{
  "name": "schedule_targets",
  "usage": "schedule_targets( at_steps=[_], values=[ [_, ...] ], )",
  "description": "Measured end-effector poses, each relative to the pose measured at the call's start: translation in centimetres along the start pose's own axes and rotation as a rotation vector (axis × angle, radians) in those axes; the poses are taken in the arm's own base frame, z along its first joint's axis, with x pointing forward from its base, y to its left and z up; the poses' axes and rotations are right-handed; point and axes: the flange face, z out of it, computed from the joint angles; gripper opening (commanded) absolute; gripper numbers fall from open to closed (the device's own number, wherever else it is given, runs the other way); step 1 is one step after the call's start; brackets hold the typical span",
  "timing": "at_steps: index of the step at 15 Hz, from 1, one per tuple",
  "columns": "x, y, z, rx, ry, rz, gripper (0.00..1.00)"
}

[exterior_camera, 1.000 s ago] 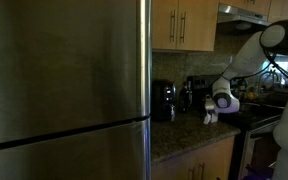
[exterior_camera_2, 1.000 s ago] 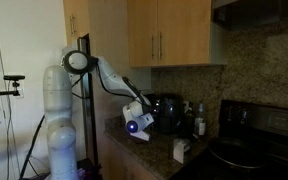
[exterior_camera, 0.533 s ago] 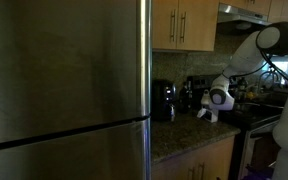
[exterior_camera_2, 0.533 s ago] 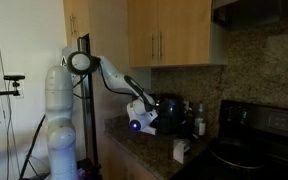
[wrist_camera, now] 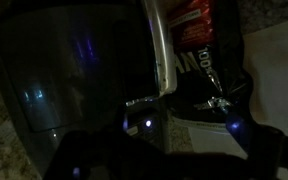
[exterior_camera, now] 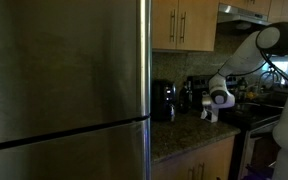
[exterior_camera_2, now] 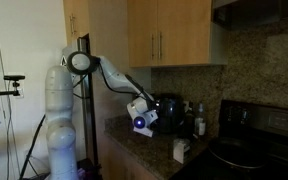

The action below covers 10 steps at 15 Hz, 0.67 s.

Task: Open the air fryer

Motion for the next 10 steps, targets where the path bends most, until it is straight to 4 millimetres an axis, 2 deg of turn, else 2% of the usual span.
schedule_targets(
  at_steps=[10],
  values=[
    [-0.23, 0.08, -0.24, -0.007, -0.044, 0.041, 1.0]
  ],
)
